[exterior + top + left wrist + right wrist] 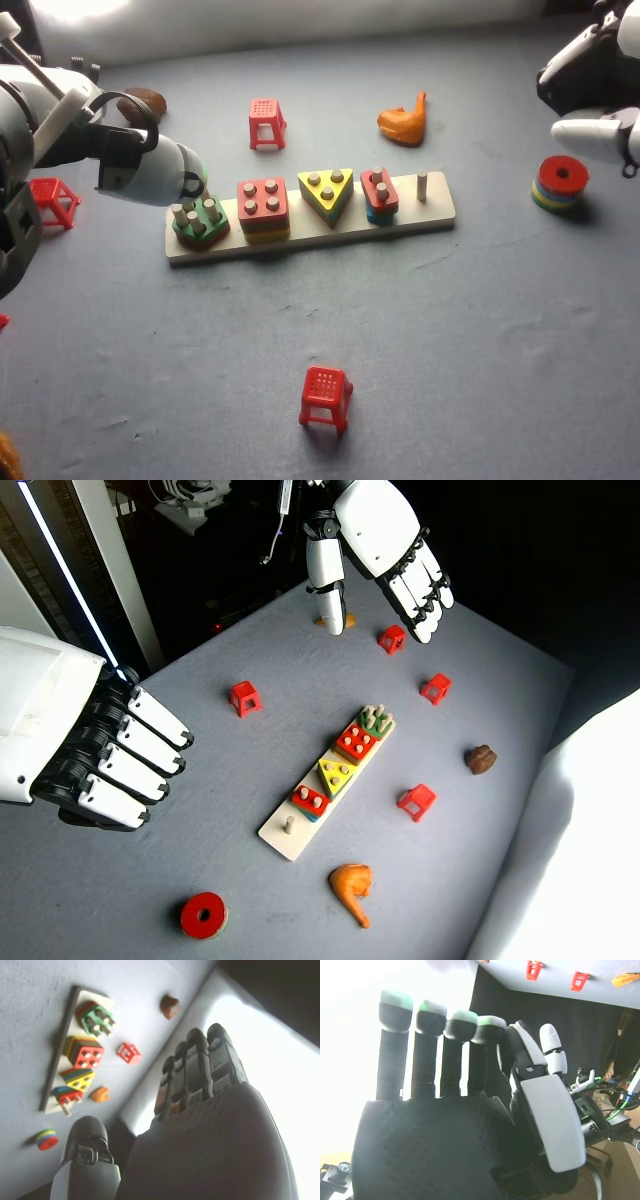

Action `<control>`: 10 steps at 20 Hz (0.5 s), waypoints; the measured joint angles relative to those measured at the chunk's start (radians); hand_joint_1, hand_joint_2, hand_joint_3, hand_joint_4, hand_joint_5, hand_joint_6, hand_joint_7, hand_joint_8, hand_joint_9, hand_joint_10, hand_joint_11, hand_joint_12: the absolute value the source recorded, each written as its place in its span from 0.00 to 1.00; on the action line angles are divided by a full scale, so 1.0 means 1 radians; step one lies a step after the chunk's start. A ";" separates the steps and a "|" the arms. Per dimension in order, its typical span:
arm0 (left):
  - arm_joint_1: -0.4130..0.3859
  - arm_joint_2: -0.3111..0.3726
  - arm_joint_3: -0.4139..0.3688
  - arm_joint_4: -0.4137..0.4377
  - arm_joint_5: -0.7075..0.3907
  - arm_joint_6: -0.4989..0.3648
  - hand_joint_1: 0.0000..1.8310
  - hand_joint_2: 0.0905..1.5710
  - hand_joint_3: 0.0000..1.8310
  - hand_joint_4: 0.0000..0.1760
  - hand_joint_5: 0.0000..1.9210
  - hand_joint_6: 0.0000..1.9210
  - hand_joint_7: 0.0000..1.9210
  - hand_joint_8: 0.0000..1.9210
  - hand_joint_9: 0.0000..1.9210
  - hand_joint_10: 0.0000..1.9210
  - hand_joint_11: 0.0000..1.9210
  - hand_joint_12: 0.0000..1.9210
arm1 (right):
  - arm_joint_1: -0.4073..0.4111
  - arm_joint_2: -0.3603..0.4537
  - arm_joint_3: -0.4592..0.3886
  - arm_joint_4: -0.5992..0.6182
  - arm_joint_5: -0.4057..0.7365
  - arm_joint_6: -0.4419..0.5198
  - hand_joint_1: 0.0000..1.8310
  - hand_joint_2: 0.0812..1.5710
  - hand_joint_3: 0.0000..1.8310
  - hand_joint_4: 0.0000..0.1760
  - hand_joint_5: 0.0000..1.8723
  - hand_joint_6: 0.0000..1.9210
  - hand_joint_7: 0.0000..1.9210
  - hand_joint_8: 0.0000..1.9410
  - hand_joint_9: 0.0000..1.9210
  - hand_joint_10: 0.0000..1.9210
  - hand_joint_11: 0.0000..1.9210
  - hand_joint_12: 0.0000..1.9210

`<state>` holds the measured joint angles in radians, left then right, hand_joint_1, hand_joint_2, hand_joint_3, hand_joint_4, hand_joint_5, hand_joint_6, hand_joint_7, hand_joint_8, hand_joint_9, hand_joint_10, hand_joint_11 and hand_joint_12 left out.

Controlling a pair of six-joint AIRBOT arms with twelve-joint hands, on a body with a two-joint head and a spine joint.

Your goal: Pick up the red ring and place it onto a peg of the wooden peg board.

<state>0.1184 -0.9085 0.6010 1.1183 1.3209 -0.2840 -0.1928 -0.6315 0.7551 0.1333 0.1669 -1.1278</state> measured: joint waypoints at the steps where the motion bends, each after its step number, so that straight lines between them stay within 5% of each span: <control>1: 0.000 0.000 0.000 0.000 0.000 0.000 0.00 0.72 0.05 0.00 0.00 0.00 0.00 0.00 0.00 0.00 0.00 0.00 | 0.000 -0.003 0.010 -0.001 -0.001 0.000 0.03 0.75 0.02 0.00 0.09 0.01 0.06 0.01 0.03 0.02 0.00 0.07; 10: 0.000 0.000 -0.002 0.000 0.004 0.000 0.00 0.75 0.01 0.00 0.00 0.00 0.00 0.00 0.00 0.00 0.00 0.00 | -0.056 -0.080 0.126 -0.004 -0.016 -0.003 0.00 0.77 0.00 0.00 0.07 0.00 0.05 0.00 0.02 0.00 0.00 0.01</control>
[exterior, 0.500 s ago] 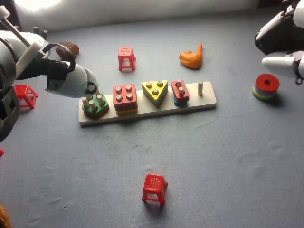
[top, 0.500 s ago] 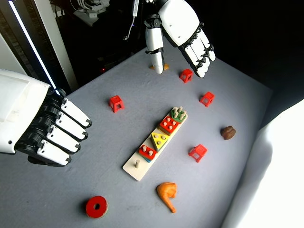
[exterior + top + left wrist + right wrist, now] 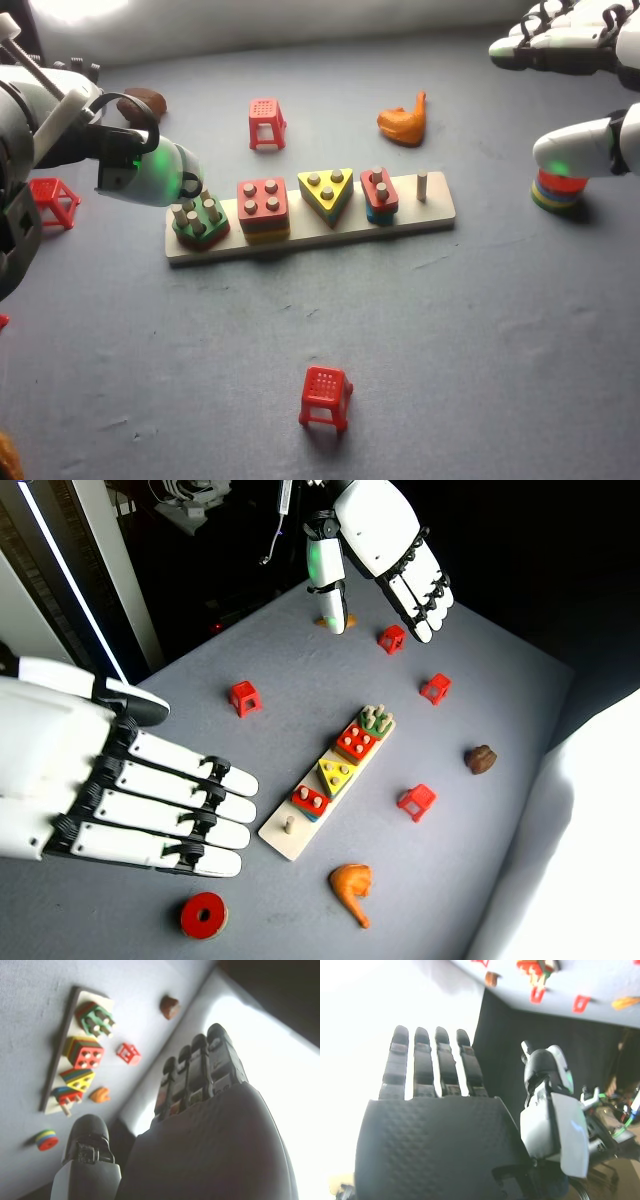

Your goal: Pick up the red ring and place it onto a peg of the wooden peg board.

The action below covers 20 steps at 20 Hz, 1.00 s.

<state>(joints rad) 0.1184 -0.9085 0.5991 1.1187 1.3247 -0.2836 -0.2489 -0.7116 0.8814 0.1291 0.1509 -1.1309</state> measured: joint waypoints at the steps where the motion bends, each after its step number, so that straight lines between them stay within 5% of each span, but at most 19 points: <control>1: 0.000 0.000 0.000 0.000 0.001 0.000 0.00 0.75 0.01 0.00 0.00 0.00 0.00 0.00 0.00 0.00 0.00 0.00 | -0.011 -0.011 0.017 0.001 0.000 0.000 0.02 0.77 0.00 0.00 0.07 0.00 0.05 0.00 0.02 0.00 0.00 0.01; 6: 0.000 0.000 0.000 0.000 0.003 0.000 0.00 0.75 0.01 0.00 0.00 0.00 0.00 0.00 0.00 0.00 0.00 0.00 | -0.085 -0.096 0.108 0.001 0.029 -0.011 0.04 0.75 0.00 0.00 0.07 0.00 0.05 0.00 0.03 0.00 0.01 0.01; 10: 0.000 0.000 0.000 0.000 0.009 0.000 0.00 0.75 0.01 0.00 0.00 0.00 0.00 0.00 0.00 0.00 0.00 0.00 | -0.164 -0.215 0.210 -0.001 0.077 -0.049 0.55 0.64 0.00 0.00 0.03 0.00 0.00 0.00 0.00 0.00 0.00 0.00; 12: 0.000 0.000 0.000 0.000 0.009 0.000 0.00 0.75 0.01 0.00 0.00 0.00 0.00 0.00 0.00 0.00 0.00 0.00 | -0.173 -0.249 0.254 0.013 0.088 -0.049 0.69 0.61 0.00 0.00 0.00 0.00 0.00 0.00 0.00 0.00 0.02 0.01; 14: 0.000 0.000 0.000 0.000 0.013 -0.001 0.00 0.75 0.01 0.00 0.00 0.00 0.00 0.00 0.00 0.00 0.00 0.00 | -0.185 -0.263 0.284 0.024 0.098 -0.049 0.68 0.61 0.00 0.00 0.00 0.00 0.00 0.00 0.00 0.00 0.03 0.02; 16: 0.000 0.000 0.000 -0.001 0.013 -0.001 0.00 0.75 0.00 0.00 0.00 0.00 0.00 0.00 0.00 0.00 0.00 0.00 | -0.199 -0.279 0.315 0.041 0.098 -0.049 0.71 0.58 0.00 0.00 0.01 0.01 0.00 0.00 0.00 0.00 0.00 0.17; 20: 0.000 0.000 0.000 -0.001 0.013 -0.001 0.00 0.75 0.00 0.00 0.00 0.00 0.00 0.00 0.00 0.00 0.00 0.00 | -0.205 -0.320 0.375 0.066 0.021 -0.039 0.70 0.59 0.00 0.00 0.03 0.01 0.00 0.00 0.00 0.00 0.00 0.18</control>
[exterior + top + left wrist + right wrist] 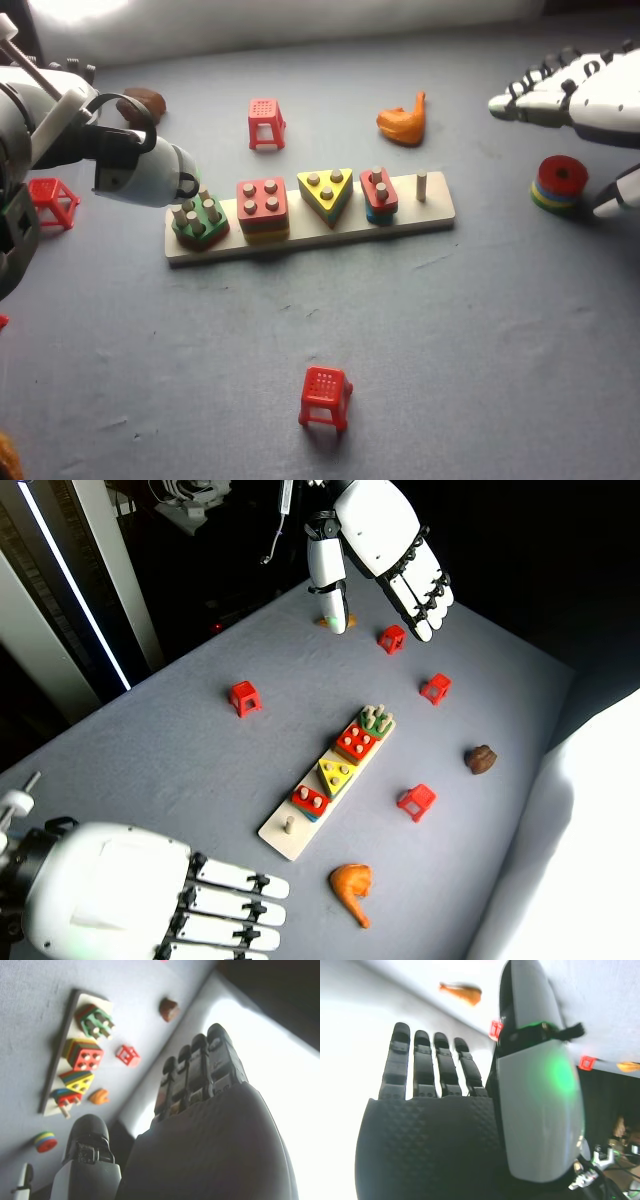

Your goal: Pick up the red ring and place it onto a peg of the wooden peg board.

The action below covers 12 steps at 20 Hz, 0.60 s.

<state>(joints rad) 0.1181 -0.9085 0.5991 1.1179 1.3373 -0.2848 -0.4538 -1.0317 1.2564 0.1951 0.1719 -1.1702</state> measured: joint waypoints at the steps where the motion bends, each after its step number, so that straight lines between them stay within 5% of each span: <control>1: 0.000 0.000 0.000 0.000 0.002 0.000 0.00 0.75 0.00 0.00 0.00 0.00 0.00 0.00 0.00 0.00 0.00 0.00 | -0.001 -0.007 0.008 0.000 -0.018 0.003 0.71 0.57 0.00 0.00 0.05 0.01 0.00 0.00 0.00 0.00 0.00 0.21; 12: 0.000 0.000 0.000 0.000 0.006 -0.003 0.00 0.74 0.00 0.00 0.00 0.00 0.00 0.00 0.00 0.00 0.00 0.00 | -0.043 -0.086 0.114 0.022 -0.050 0.007 0.67 0.59 0.01 0.00 0.05 0.01 0.02 0.01 0.02 0.01 0.00 0.21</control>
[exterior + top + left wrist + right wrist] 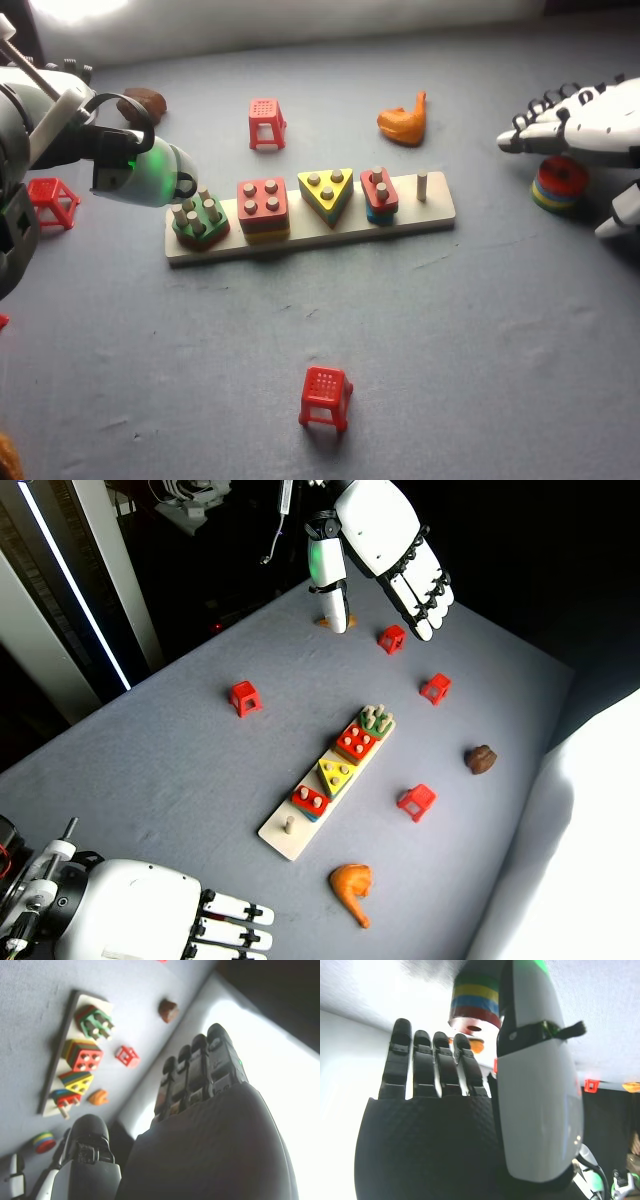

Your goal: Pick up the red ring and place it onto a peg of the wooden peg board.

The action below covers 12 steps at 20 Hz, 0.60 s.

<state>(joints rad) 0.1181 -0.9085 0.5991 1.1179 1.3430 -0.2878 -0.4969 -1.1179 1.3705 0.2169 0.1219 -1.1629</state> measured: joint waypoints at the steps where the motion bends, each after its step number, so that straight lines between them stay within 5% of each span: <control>1: 0.000 0.000 0.000 0.000 0.000 0.000 0.00 0.74 0.00 0.00 0.00 0.00 0.00 0.00 0.00 0.00 0.00 0.00 | -0.001 -0.003 0.003 0.000 0.000 0.000 0.67 0.59 0.01 0.00 0.05 0.01 0.02 0.01 0.02 0.01 0.00 0.21; 5: 0.000 0.000 0.000 0.000 0.000 0.000 0.00 0.74 0.00 0.00 0.00 0.00 0.00 0.00 0.00 0.00 0.00 0.00 | -0.001 -0.008 0.018 0.000 0.010 0.002 0.67 0.62 0.01 0.00 0.10 0.01 0.08 0.01 0.07 0.02 0.00 0.34; 7: 0.000 0.000 0.000 0.000 0.000 0.000 0.00 0.74 0.00 0.00 0.00 0.00 0.00 0.00 0.00 0.00 0.00 0.00 | -0.005 -0.008 0.018 0.000 0.019 0.001 0.67 0.66 0.01 0.00 0.17 0.01 0.17 0.01 0.15 0.03 0.00 0.50; 8: 0.000 0.000 0.000 0.000 0.001 0.000 0.00 0.74 0.00 0.00 0.00 0.00 0.00 0.00 0.00 0.00 0.00 0.00 | -0.005 -0.008 0.018 0.000 0.019 0.001 0.67 0.67 0.00 0.00 0.30 0.02 0.30 0.01 0.29 0.05 0.05 0.65; 12: 0.000 0.000 0.000 0.000 0.001 0.000 0.00 0.74 0.00 0.00 0.00 0.00 0.00 0.00 0.00 0.00 0.00 0.00 | -0.005 -0.008 0.021 0.000 0.053 0.002 0.68 0.68 0.00 0.00 0.36 0.02 0.37 0.01 0.35 0.03 0.10 0.65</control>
<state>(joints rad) 0.1181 -0.9085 0.5991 1.1179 1.3441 -0.2882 -0.5018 -1.1263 1.3911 0.2173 0.1745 -1.1614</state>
